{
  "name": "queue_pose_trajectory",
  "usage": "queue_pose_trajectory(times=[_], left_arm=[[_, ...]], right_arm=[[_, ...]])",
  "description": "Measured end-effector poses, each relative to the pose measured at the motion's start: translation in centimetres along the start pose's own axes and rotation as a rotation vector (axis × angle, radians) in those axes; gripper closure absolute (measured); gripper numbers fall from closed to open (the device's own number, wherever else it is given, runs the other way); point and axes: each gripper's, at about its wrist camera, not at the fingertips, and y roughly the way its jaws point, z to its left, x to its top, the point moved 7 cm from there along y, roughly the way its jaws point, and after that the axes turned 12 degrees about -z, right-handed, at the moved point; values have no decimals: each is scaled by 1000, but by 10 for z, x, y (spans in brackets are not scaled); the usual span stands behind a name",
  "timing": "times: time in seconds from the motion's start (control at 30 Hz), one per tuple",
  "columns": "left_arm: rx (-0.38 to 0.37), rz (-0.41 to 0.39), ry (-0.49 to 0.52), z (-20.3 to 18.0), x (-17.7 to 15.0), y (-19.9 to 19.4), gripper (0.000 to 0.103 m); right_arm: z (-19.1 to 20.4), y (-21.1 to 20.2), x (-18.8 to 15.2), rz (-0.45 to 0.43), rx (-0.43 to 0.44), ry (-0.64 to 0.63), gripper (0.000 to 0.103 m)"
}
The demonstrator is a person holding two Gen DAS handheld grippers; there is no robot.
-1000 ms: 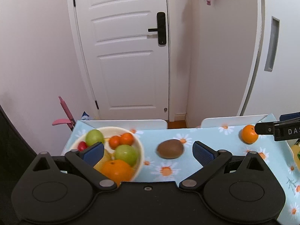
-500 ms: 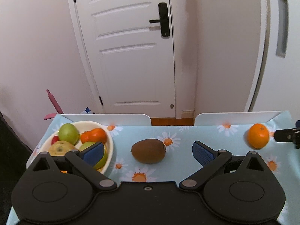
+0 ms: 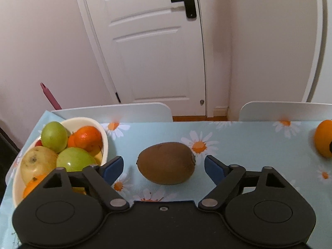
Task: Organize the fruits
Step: 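Move both tools back toward the kiwi and last orange, then grasp the brown kiwi with the left tool while the right tool grasps the orange, then carry the kiwi into the bowl and open the left tool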
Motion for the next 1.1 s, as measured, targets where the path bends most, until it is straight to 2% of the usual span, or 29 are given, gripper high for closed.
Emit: queue_pose_trajectory(times=[0.23,0.3,0.5,0.63,0.83,0.93,1.1], left_arm=[[-15,35,-27,-2,-6,14,26],[-9,33,-30,-1,-7,15,32],[-28,34,-40,0,-6,14,35],[-35,35,-26,-1,-6,11,35],[-47,39,-30,-1,-7,5,36],[-53,39,-28,-1,-8,1,36],[-59,29,-34,1,-7,-9,36]], right_arm=[[4,9,-3,8,8,-6,5],[4,9,-2,7,7,-8,6],[4,12,-2,6,-3,-10,7],[4,15,-2,8,-6,-9,14],[4,19,1,1,-8,-20,16],[6,21,1,3,-8,-37,29],[10,17,3,3,0,-51,29]])
